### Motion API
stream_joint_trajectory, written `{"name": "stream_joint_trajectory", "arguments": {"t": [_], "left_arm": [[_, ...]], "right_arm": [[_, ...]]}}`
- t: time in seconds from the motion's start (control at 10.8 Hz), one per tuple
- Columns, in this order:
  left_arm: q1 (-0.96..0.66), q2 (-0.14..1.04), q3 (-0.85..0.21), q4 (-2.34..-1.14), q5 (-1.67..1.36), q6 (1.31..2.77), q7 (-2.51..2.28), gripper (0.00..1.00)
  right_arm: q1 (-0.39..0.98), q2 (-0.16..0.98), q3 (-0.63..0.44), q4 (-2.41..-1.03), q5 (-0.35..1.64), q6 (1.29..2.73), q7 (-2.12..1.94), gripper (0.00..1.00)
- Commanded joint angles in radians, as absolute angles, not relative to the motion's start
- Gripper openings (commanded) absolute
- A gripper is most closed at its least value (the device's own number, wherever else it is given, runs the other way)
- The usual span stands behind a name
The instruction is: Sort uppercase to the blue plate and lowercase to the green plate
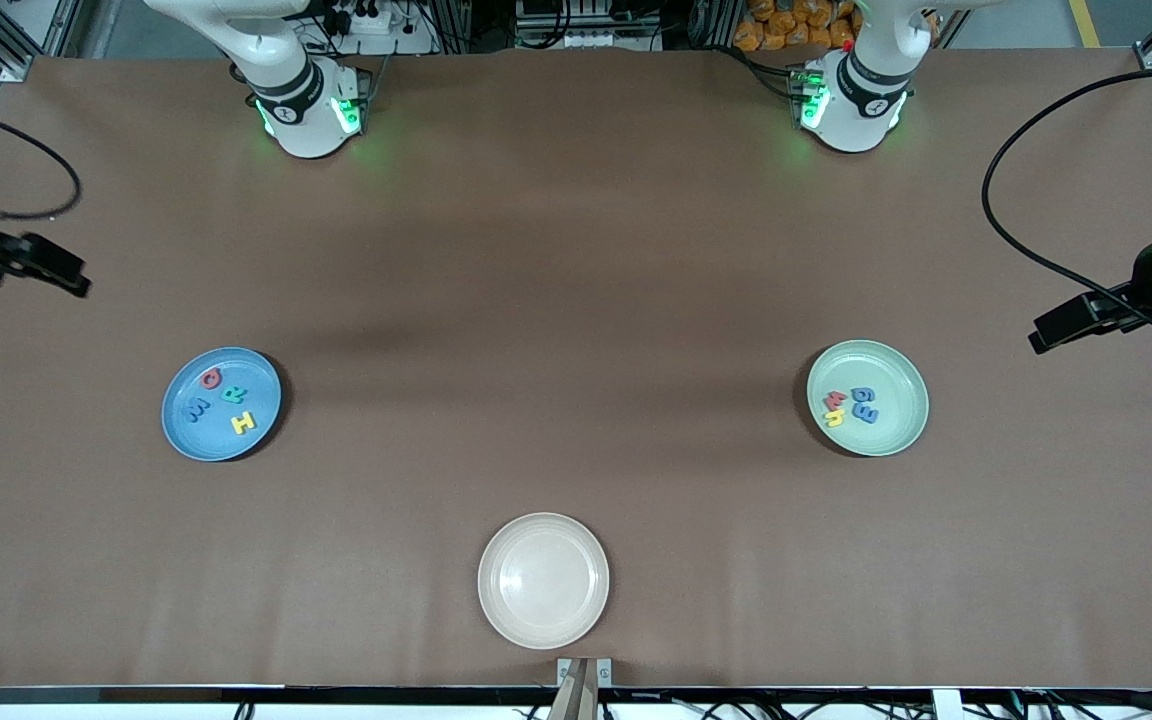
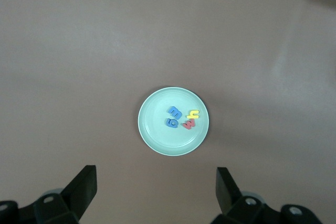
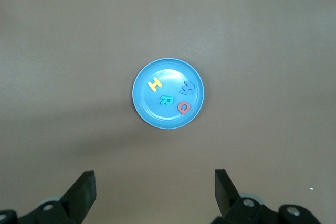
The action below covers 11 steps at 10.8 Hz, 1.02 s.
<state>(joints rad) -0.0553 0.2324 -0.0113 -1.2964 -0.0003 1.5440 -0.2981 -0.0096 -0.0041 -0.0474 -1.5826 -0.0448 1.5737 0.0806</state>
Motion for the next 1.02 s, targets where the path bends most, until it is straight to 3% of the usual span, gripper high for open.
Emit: {"name": "stream_joint_trajectory", "arguments": {"t": [0.0,0.92], "left_arm": [[-0.049,0.216,-0.015,-1.301,-0.023,1.528,-0.305,1.0],[-0.052,0.201,-0.015,-1.301,-0.026,1.529,-0.308,1.0]], "right_arm": [[-0.014,0.014,-0.035,-1.499,-0.023,1.519,0.063,1.0],[0.028,0.023,-0.038,-1.466,-0.025,1.511,0.074,1.0]]}}
